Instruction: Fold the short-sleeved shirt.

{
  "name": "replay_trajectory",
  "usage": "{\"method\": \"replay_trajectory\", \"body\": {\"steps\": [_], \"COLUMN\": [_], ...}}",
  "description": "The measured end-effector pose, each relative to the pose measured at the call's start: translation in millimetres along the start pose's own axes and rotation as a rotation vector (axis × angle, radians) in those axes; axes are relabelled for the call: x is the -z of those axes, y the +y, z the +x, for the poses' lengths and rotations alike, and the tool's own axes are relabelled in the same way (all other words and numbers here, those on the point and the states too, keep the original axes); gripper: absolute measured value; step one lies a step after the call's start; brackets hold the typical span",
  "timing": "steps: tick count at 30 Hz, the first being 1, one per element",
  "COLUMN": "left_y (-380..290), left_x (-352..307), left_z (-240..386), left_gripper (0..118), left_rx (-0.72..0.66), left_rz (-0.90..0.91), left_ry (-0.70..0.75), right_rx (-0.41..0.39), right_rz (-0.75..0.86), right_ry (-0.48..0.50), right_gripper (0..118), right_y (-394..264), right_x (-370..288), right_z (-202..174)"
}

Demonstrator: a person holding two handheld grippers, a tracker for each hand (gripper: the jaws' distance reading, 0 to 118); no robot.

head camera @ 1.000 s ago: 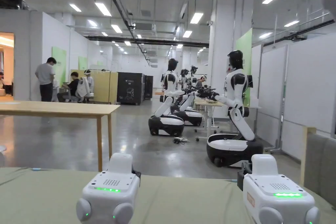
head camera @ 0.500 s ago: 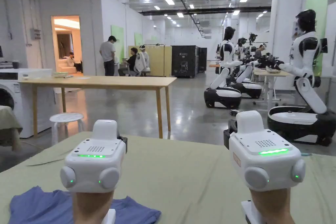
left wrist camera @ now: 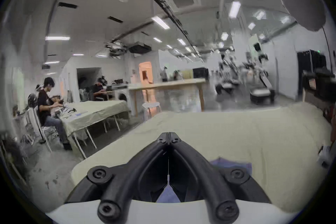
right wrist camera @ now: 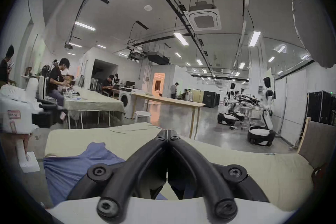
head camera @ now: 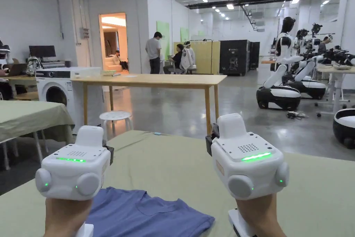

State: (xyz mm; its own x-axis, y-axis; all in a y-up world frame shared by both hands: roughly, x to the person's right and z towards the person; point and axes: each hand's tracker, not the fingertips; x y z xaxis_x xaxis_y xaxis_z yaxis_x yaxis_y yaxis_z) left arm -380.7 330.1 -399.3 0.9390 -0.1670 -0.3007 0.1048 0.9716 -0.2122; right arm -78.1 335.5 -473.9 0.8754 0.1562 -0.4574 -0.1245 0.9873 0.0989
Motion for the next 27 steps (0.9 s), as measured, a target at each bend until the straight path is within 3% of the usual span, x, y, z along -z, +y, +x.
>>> {"method": "replay_trajectory", "body": {"steps": [4, 9, 12, 13, 14, 15, 16, 17, 18, 20, 27], "left_y": [-6.0, -37.0, -72.1, -83.1, -96.0, -106.0, -117.1, -127.3, -131.6, -142.0, -167.5], "left_x": [41.0, 120.0, 162.6, 170.2, 180.5, 188.4, 198.7, 206.5, 210.1, 218.4, 246.0], "left_z": [18.3, 38.7, 62.9, 68.4, 77.2, 81.7, 85.2, 89.1, 90.9, 90.6, 99.6], "left_gripper": [0, 0, 0, 16, 51, 98, 117, 115, 115, 115, 113], "left_rx": [0.181, 0.167, 0.264, 0.308, 0.326, 0.321, 0.305, 0.292, 0.254, 0.204, 0.208], "left_rz": [-0.215, -0.528, -0.67, -0.7, -0.687, -0.692, -0.712, -0.749, -0.596, -0.716, -0.794], "left_ry": [-0.122, -0.396, -0.432, -0.418, -0.439, -0.457, -0.474, -0.476, -0.496, -0.465, -0.466], "right_rx": [-0.016, -0.013, -0.018, -0.021, -0.028, -0.033, -0.034, -0.033, -0.035, -0.042, -0.049], "right_rz": [-0.008, -0.022, -0.027, -0.03, -0.036, -0.041, -0.048, -0.053, -0.061, -0.07, -0.105], "right_ry": [0.027, 0.079, 0.108, 0.114, 0.127, 0.133, 0.141, 0.152, 0.164, 0.176, 0.224], "right_gripper": [0, 0, 0, 0, 0, 0, 0, 0, 0, 0, 0], "right_y": [-7.6, -24.4, -37.7, -41.1, -46.9, -51.0, -54.5, -57.8, -61.7, -67.9, -83.7], "right_x": [-6.8, -16.4, -19.0, -18.9, -17.0, -16.0, -14.7, -13.3, -11.8, -9.2, -5.2], "right_z": [4.1, 4.0, 2.2, 1.7, 0.6, 0.0, -0.3, -0.5, -1.3, -3.3, -10.1]}}
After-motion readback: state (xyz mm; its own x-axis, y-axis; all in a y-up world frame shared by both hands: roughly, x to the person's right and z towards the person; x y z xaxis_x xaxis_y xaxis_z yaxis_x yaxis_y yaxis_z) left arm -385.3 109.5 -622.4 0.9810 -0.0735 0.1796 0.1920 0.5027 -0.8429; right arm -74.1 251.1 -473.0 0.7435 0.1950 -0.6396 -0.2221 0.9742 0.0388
